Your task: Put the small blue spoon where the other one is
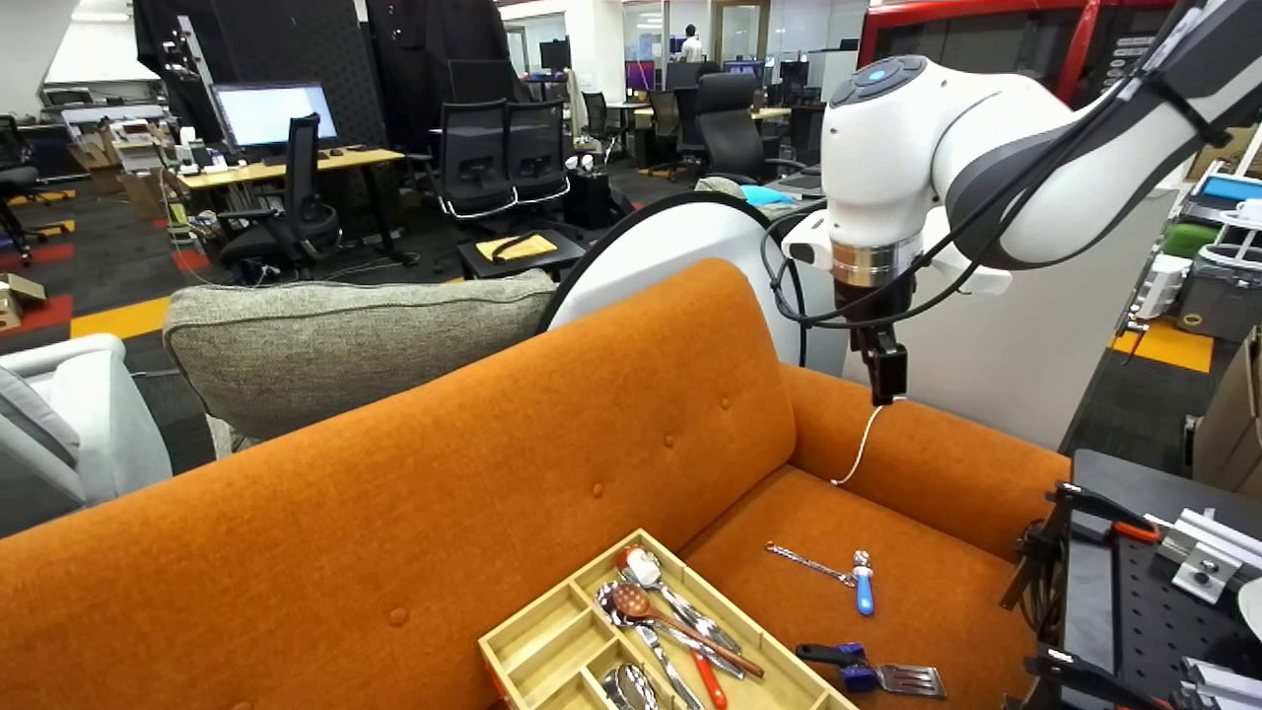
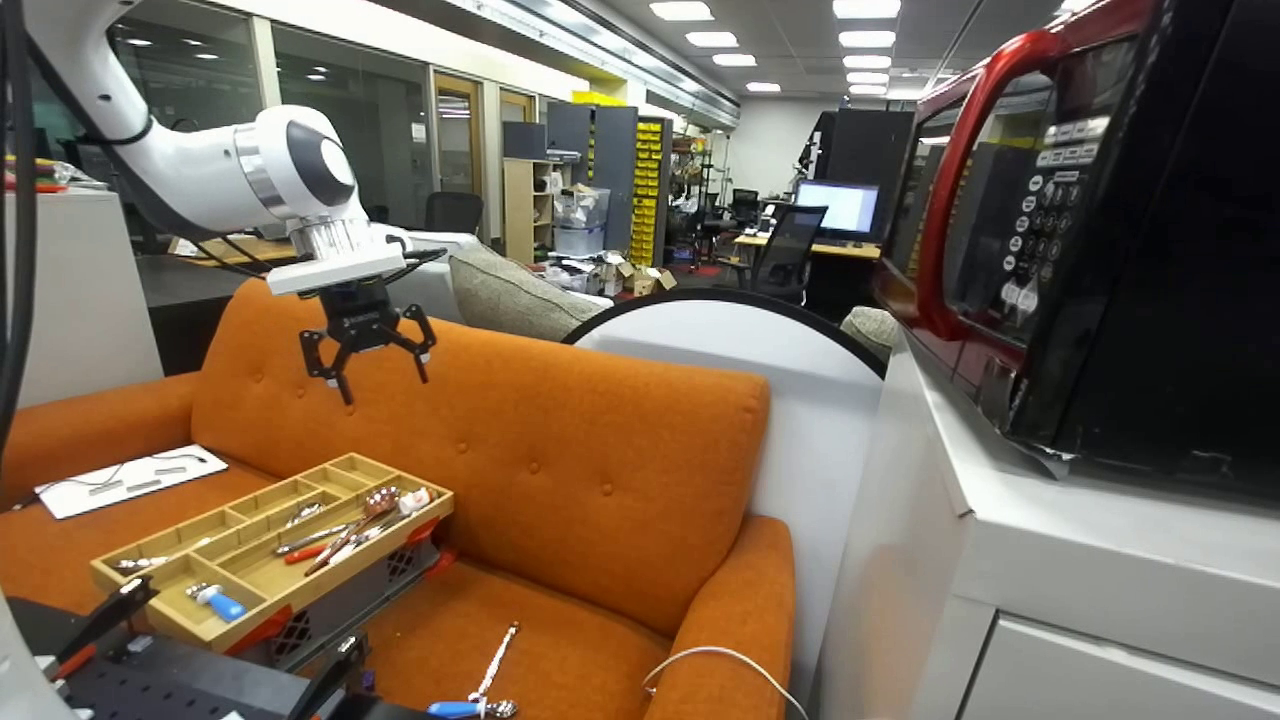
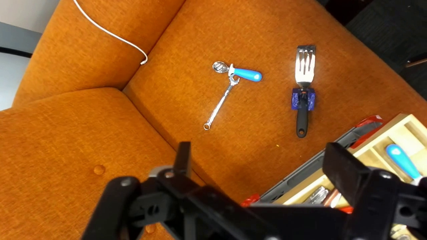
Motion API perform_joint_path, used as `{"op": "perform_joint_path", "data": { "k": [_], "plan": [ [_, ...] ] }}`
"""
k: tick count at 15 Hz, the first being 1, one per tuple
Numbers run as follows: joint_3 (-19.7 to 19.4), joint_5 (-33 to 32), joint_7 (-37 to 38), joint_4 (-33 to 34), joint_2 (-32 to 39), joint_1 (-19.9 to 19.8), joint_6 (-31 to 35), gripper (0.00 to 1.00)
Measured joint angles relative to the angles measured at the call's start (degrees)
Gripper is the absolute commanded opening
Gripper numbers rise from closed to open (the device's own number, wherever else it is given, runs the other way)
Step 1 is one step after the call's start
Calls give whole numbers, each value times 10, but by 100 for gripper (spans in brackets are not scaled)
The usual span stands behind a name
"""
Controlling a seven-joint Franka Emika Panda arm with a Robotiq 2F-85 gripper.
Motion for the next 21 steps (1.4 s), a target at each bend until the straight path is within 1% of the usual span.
{"op": "perform_joint_path", "data": {
  "k": [8, 11, 13, 16, 20, 21],
  "plan": [
    [0, 0, 0, 1, -2, 0, -1, 100],
    [-2, -2, 12, 0, 22, -1, -1, 100],
    [-7, 2, 17, 3, 68, -2, 10, 100],
    [-21, 23, 19, 25, 156, -12, 51, 100],
    [-26, 104, 0, 78, 280, -38, 89, 100],
    [-27, 108, -3, 88, 300, -40, 90, 100]
  ]
}}
